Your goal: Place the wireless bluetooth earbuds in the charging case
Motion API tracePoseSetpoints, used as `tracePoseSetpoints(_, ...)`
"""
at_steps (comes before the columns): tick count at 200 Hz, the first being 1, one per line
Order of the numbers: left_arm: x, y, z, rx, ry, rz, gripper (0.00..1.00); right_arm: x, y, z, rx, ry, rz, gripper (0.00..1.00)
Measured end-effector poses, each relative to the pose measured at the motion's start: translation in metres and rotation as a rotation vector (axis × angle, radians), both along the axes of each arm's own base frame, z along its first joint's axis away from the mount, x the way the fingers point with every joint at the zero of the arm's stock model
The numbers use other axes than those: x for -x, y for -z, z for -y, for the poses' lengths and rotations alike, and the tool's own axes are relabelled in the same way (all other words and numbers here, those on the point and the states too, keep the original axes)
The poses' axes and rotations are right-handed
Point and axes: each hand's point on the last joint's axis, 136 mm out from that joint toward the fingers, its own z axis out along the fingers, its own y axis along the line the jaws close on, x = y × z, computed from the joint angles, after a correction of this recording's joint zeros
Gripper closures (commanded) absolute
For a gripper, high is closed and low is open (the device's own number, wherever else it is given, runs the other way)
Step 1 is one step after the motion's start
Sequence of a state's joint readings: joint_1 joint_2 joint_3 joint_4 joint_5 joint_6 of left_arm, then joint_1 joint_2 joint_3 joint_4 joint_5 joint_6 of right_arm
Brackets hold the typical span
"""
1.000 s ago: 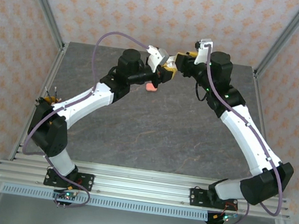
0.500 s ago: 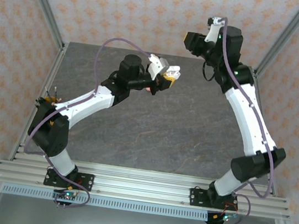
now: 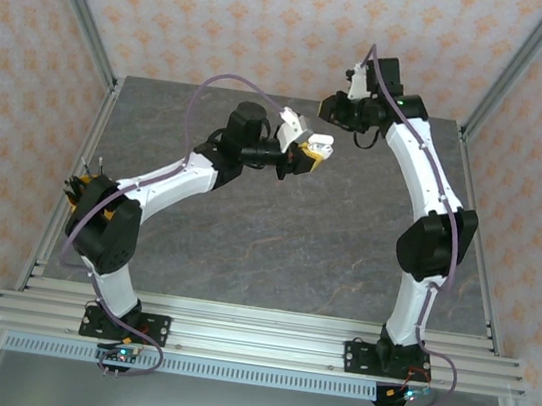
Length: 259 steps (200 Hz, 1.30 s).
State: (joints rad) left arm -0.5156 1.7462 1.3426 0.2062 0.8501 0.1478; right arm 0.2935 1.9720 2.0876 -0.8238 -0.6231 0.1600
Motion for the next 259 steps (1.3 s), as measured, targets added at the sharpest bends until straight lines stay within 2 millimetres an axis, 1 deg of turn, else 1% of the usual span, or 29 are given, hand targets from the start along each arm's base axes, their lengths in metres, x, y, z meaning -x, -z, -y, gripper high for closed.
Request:
tracePoseSetpoints(16,-0.004,0.0,0.002,-0.002,-0.002,-0.007,1.0,0.011,0.001,-0.005,-0.005,-0.024,-0.015,0.76)
tracePoseSetpoints(29,-0.008,-0.002,0.004,0.003,-0.004,-0.015,1.0,0.025,0.005,-0.009,-0.004,-0.046,-0.036,0.77)
tracePoseSetpoints(47,-0.012,0.005,0.008,-0.004,-0.019,-0.051,1.0,0.041,0.007,-0.01,0.0,-0.062,-0.046,0.78)
tracePoseSetpoints(63,-0.015,0.014,0.01,-0.009,-0.023,-0.089,1.0,0.052,0.005,-0.001,0.015,-0.046,-0.028,0.77)
tracePoseSetpoints(81,-0.02,0.022,0.012,-0.008,-0.035,-0.122,1.0,0.062,-0.001,0.01,0.03,0.001,-0.007,0.72)
tracePoseSetpoints(87,-0.023,0.023,0.012,-0.005,-0.044,-0.132,1.0,0.065,-0.003,0.016,0.035,0.033,-0.001,0.7)
tracePoseSetpoints(100,-0.028,0.026,0.01,-0.003,-0.068,-0.148,1.0,0.07,-0.006,0.029,0.046,0.106,0.0,0.69)
tracePoseSetpoints(116,-0.033,0.03,0.007,0.001,-0.089,-0.174,1.0,0.069,-0.007,0.053,0.041,0.224,-0.006,0.69)
tracePoseSetpoints(128,-0.035,0.033,0.006,0.005,-0.1,-0.203,1.0,0.063,-0.002,0.074,0.038,0.315,-0.021,0.69)
tracePoseSetpoints(142,-0.04,0.04,0.008,0.011,-0.113,-0.255,1.0,0.055,0.012,0.096,0.044,0.407,-0.045,0.69)
tracePoseSetpoints(151,-0.044,0.049,0.01,0.01,-0.123,-0.302,1.0,0.054,0.025,0.106,0.054,0.452,-0.072,0.69)
tracePoseSetpoints(163,-0.047,0.064,0.012,0.001,-0.138,-0.376,1.0,0.057,0.044,0.112,0.07,0.482,-0.111,0.69)
tracePoseSetpoints(181,-0.047,0.097,0.012,-0.031,-0.167,-0.513,1.0,0.064,0.07,0.114,0.087,0.509,-0.163,0.7)
tracePoseSetpoints(203,-0.041,0.142,0.008,-0.097,-0.207,-0.689,1.0,0.073,0.098,0.118,0.102,0.536,-0.221,0.7)
tracePoseSetpoints(216,-0.038,0.161,0.007,-0.132,-0.227,-0.773,1.0,0.078,0.112,0.12,0.111,0.552,-0.25,0.7)
tracePoseSetpoints(237,-0.035,0.182,0.005,-0.181,-0.253,-0.876,1.0,0.086,0.122,0.123,0.116,0.57,-0.27,0.7)
tracePoseSetpoints(259,-0.033,0.198,0.002,-0.226,-0.284,-0.949,1.0,0.091,0.118,0.125,0.108,0.583,-0.256,0.69)
